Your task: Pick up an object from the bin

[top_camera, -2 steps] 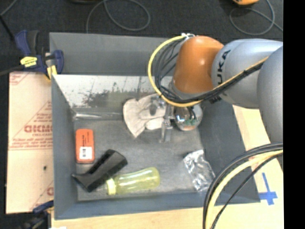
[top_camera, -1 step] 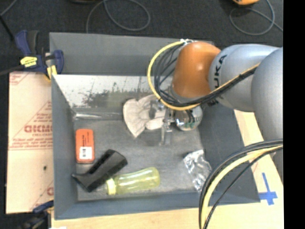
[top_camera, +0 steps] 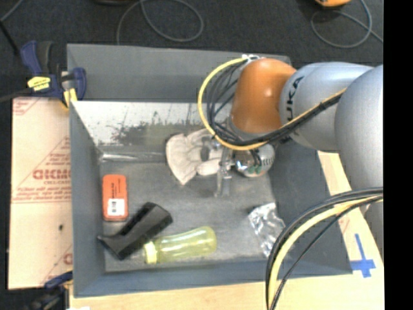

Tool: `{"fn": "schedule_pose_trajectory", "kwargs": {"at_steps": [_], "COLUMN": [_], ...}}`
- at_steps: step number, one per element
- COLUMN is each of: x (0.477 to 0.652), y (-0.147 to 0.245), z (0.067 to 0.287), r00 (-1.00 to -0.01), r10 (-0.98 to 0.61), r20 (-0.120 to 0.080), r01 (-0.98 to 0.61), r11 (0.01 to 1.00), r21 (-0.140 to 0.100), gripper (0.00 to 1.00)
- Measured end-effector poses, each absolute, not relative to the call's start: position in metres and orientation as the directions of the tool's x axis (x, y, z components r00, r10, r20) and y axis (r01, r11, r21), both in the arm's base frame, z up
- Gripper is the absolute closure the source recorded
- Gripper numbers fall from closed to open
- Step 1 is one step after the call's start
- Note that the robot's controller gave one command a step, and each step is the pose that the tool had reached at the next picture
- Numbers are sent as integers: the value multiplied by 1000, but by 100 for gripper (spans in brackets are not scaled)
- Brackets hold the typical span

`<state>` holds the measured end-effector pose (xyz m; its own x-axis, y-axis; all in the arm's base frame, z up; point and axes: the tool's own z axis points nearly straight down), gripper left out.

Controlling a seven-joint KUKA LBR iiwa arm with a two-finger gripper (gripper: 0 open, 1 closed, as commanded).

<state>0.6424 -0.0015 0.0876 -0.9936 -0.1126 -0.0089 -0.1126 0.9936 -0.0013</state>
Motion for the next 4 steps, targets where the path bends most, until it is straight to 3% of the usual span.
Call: {"fn": "schedule_pose_trajectory", "kwargs": {"at_steps": [1, 2, 3, 4], "x": [650, 650, 654, 654], "y": [-18, -18, -20, -20], "z": [73, 73, 187, 187], "r00": [-949, -949, -952, -953], "r10": [-316, -315, -304, -304], "r20": [-16, -16, -20, -20], "r01": [-316, -315, -304, -304], "r11": [949, 949, 953, 953], "r21": [-4, -4, -5, -4], "gripper": [100, 100, 100, 100]}}
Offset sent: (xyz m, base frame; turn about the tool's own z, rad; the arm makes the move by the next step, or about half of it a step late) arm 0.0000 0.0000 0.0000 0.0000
